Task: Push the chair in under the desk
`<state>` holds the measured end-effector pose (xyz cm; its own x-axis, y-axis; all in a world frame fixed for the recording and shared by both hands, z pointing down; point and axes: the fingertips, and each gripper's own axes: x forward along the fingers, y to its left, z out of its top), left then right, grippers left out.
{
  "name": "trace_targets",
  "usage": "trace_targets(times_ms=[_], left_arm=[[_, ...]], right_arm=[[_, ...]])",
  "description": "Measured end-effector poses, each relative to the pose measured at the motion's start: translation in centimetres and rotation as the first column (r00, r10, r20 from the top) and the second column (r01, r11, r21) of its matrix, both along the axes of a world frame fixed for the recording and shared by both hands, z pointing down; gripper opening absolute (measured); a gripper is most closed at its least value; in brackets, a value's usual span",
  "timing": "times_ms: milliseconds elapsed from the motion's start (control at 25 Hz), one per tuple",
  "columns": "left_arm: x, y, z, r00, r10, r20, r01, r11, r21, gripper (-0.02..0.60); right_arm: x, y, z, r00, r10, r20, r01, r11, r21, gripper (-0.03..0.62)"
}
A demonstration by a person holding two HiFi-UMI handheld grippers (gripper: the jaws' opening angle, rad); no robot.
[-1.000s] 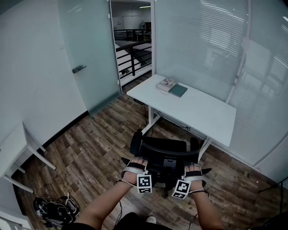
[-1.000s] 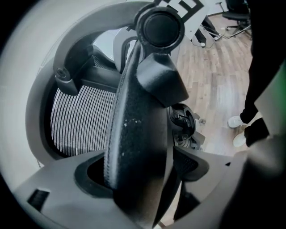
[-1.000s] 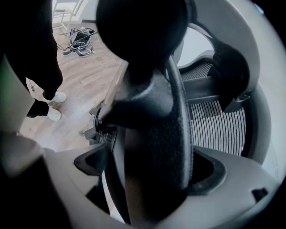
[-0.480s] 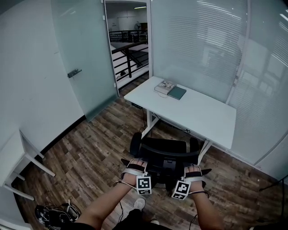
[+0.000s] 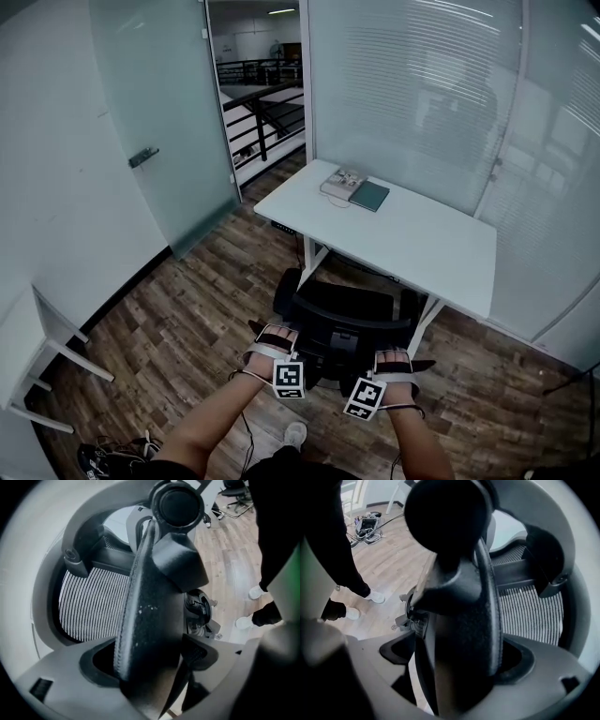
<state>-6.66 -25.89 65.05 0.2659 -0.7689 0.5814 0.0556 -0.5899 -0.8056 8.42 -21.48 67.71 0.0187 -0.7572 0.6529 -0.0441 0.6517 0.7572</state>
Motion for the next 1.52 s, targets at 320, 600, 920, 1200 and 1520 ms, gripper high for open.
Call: trace_targets(times_ms=[320, 600, 920, 1200, 1520], left_arm=[[-0.5, -5.4, -0.1, 0.999, 0.02, -0.03, -0.02, 1.0, 0.004, 0.408], [-1.2, -9.1, 0.0, 0.998, 0.059, -0.028, -0.059, 0.998, 0.001, 0.408], [-0.7, -11.5, -0.4, 0.995, 0.094, -0.037, -0.093, 0.995, 0.028, 0.408], [-0.2, -13.1, -0.5, 0.994, 0.101, -0.037, -0.1, 0.995, 0.026, 0.408], [1.1, -14.5, -1.1, 0.994, 0.102, -0.048, -0.099, 0.993, 0.068, 0.408]], right_arm=[[-0.6, -5.1, 0.1, 0.999, 0.035, 0.004, -0.035, 0.999, 0.002, 0.505], [-1.6, -7.7, 0.5, 0.996, 0.092, 0.012, -0.092, 0.995, -0.026, 0.494], [-1.3, -10.0, 0.1, 0.991, 0.132, 0.016, -0.132, 0.991, 0.007, 0.494], [-0.6, -11.8, -0.2, 0.984, 0.175, 0.025, -0.176, 0.984, 0.019, 0.494], [1.1, -13.6, -0.9, 0.976, 0.216, 0.025, -0.217, 0.975, 0.054, 0.486]])
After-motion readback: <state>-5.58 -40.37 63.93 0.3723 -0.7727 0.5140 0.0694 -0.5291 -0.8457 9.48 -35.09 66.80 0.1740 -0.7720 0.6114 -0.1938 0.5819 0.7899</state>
